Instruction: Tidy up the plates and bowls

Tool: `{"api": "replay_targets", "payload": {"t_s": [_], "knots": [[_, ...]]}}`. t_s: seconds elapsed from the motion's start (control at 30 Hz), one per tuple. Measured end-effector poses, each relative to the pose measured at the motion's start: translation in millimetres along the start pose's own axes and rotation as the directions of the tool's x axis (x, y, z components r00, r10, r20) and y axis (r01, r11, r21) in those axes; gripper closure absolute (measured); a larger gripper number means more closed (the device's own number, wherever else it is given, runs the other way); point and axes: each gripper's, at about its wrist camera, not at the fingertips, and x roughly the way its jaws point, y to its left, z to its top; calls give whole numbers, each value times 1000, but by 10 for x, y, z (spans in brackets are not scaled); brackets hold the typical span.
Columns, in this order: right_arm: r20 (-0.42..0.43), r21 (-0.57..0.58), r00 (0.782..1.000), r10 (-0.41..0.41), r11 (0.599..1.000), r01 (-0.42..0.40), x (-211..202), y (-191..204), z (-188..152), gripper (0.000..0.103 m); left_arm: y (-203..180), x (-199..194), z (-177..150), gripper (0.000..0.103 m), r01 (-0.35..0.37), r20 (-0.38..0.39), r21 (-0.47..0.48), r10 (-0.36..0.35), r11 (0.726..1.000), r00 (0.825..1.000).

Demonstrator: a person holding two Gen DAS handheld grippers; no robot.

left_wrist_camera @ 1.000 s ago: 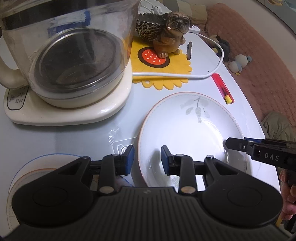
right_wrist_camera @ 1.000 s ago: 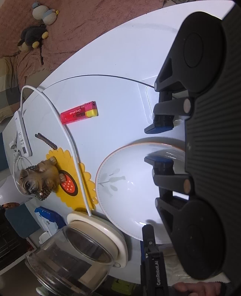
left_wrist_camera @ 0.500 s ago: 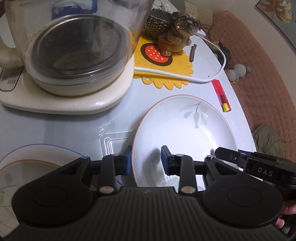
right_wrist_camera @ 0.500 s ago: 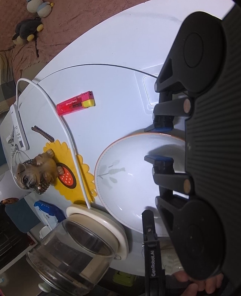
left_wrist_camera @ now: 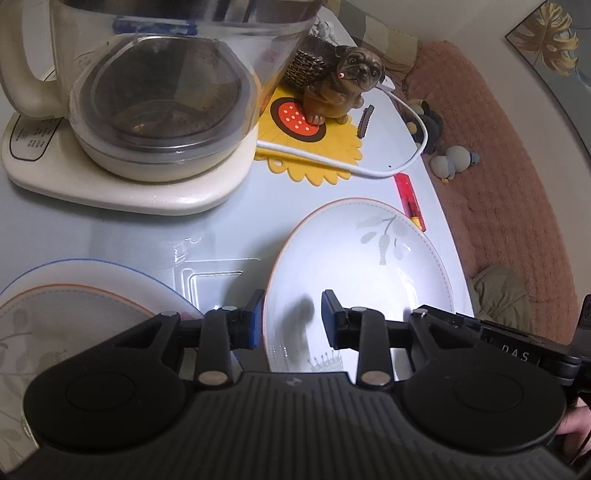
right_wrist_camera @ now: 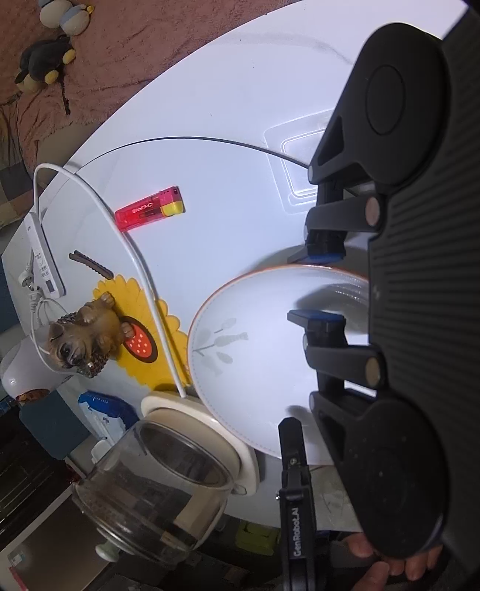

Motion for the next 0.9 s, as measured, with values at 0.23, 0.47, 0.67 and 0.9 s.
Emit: {"api": "replay_targets", "payload": {"t_s": [0.23, 0.47, 0.67, 0.9], "knots": [[17, 6, 1000, 25, 1000, -25, -265, 118, 14, 75, -11, -311, -79, 66, 29, 34, -34, -27, 999, 999], [26, -43, 998, 52, 998, -51, -480, 367, 55, 75, 57, -705, -178, 67, 43, 86, -68, -37, 997, 996], [35, -95, 996, 87, 992, -83, -613, 650, 46, 75, 191, -1050, -297, 66, 48, 140, -102, -33, 994, 990], [-7, -181, 990, 142, 973, -141, -517, 991, -15, 75, 508, -1381, -573, 67, 17, 186, -188, 18, 982, 982]]}}
